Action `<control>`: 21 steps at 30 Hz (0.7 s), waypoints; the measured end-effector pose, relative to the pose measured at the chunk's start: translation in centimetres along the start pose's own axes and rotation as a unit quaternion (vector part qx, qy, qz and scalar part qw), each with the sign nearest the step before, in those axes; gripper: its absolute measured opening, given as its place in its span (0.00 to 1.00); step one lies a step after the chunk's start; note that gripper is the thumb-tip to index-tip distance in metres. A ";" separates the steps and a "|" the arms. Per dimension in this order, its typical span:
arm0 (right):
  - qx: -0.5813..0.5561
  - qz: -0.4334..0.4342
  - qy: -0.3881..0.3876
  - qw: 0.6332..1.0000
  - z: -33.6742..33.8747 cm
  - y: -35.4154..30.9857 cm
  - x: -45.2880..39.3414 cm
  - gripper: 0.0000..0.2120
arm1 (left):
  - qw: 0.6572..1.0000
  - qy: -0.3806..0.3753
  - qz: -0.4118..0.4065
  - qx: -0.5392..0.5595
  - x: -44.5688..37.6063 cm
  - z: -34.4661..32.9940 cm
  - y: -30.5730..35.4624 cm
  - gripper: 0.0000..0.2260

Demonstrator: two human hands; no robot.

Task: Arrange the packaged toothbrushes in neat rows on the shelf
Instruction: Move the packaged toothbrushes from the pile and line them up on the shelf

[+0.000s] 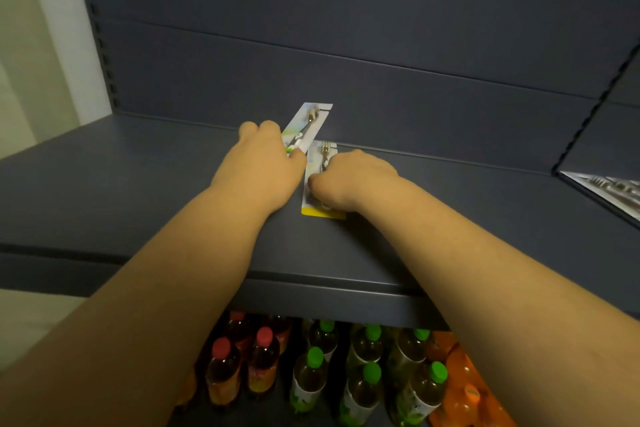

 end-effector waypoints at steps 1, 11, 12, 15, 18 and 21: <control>0.001 -0.005 -0.003 1.000 0.1 0.0 -0.1 0.17 | 1.000 -0.002 -0.005 0.010 0.0 0.0 0.1 0.10; 0.003 -0.019 -0.015 1.000 2.0 2.0 1.4 0.17 | 0.994 -0.002 0.007 0.108 0.1 0.3 1.2 0.11; -0.003 -0.018 -0.014 1.000 2.2 2.4 1.5 0.15 | 0.994 -0.003 0.009 0.113 0.1 0.3 1.2 0.12; -0.065 -0.020 0.012 0.998 2.6 3.5 2.0 0.12 | 0.991 -0.016 0.013 0.132 0.3 0.4 1.3 0.12; -0.180 -0.021 0.032 0.983 2.3 4.6 2.5 0.12 | 0.976 -0.045 0.037 0.209 1.0 0.1 1.7 0.12; -0.270 -0.032 0.037 0.962 1.9 5.7 3.3 0.16 | 0.953 -0.079 0.046 0.288 1.7 -0.2 2.5 0.12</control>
Point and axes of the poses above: each hand's wrist, its own x-axis away from the middle knuckle, its own z-axis out of the back of the hand, y = z × x, the point moved 3 cm from there along -x, towards the middle knuckle, and after that the axes turned 10 degrees about -x, right-handed, at the moved point
